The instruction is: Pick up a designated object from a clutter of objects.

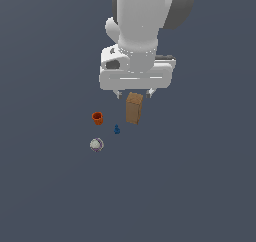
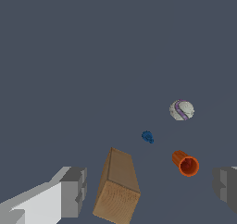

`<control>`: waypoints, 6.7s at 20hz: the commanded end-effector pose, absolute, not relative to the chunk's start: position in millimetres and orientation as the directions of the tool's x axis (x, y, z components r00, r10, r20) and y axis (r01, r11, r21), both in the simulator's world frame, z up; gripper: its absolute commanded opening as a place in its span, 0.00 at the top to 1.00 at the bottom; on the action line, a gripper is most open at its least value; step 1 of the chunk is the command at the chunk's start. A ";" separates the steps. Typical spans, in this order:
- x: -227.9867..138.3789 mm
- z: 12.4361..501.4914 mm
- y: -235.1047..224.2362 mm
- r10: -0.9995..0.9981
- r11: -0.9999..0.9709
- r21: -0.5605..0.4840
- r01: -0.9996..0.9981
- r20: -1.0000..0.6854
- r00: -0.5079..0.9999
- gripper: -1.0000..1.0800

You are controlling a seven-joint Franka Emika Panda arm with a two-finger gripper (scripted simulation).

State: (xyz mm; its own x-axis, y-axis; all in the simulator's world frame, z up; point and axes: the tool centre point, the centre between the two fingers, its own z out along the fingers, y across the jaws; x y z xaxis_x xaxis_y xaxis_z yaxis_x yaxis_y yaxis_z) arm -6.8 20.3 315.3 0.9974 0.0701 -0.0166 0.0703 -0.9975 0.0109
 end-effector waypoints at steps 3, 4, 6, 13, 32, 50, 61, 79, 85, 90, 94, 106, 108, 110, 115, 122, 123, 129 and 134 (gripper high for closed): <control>-6.7 315.9 18.6 0.070 -0.997 0.012 0.071 -0.017 0.997 0.04; -6.6 316.5 16.4 0.070 -0.997 0.014 0.071 -0.017 0.997 0.04; -6.4 318.5 9.8 0.071 -0.997 0.019 0.071 -0.017 0.997 0.04; -6.1 322.2 -1.6 0.069 -0.997 0.027 0.070 -0.018 0.997 0.04; -29.6 294.1 7.4 0.309 -0.951 0.019 0.310 -0.019 0.951 0.04; -84.1 240.5 21.9 0.715 -0.699 0.004 0.715 -0.013 0.699 0.04; -121.2 210.3 28.6 0.883 -0.470 0.000 0.883 -0.005 0.470 0.04; -144.9 192.7 31.9 0.949 -0.315 0.000 0.949 0.000 0.315 0.04; -145.5 182.5 31.8 0.949 -0.314 0.000 0.949 0.000 0.314 0.04; -146.2 163.4 31.7 0.950 -0.313 0.000 0.950 0.000 0.313 0.04; -146.4 151.6 31.8 0.950 -0.312 0.000 0.950 0.000 0.312 0.04; -146.4 146.3 31.9 0.950 -0.311 0.000 0.950 0.000 0.311 1.00; -146.4 146.3 31.9 0.950 -0.311 0.000 0.950 0.000 0.311 1.00; -145.7 147.4 31.5 0.950 -0.311 0.002 0.950 0.001 0.311 1.00; -143.3 152.0 31.5 0.950 -0.311 0.002 0.950 0.001 0.311 1.00; -131.3 174.7 31.3 0.950 -0.311 0.002 0.950 0.001 0.311 1.00; -128.7 179.6 31.2 0.950 -0.311 0.002 0.950 0.001 0.311 1.00; -108.2 217.4 31.0 0.950 -0.311 0.002 0.950 0.001 0.311 1.00; -85.9 258.1 30.7 0.950 -0.311 0.002 0.950 0.001 0.311 1.00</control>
State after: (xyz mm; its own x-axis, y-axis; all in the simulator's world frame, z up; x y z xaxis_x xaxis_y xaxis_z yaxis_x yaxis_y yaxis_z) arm -94.6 30.7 241.7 0.3113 0.9503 -0.0025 0.9503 -0.3113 -0.0059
